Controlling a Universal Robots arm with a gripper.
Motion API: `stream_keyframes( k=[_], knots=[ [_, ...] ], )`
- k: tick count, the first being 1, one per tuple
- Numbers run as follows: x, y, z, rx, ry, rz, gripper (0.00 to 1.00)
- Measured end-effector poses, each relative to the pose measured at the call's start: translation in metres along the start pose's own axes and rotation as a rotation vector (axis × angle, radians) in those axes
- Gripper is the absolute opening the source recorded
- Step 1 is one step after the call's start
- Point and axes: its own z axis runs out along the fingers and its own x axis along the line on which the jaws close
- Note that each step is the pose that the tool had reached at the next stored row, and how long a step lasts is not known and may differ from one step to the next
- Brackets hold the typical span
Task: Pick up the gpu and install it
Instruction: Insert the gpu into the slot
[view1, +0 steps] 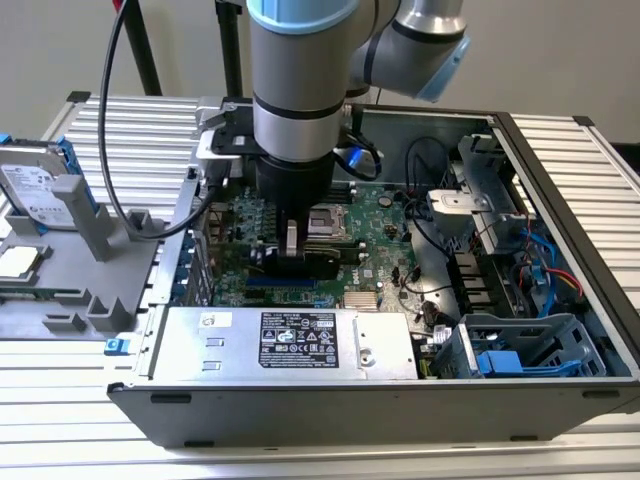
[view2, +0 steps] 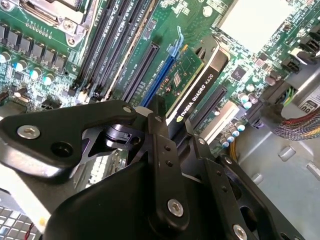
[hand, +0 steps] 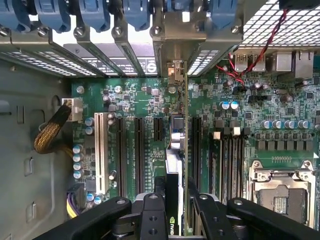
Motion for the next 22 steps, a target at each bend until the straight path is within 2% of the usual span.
stream_keyframes(
  k=[9, 22],
  knots=[
    [0.0000, 0.0013, 0.0056, -0.0018, -0.0066, 0.003, 0.00],
    [-0.0001, 0.0018, 0.0059, -0.0016, -0.0075, 0.003, 0.00]
  ],
)
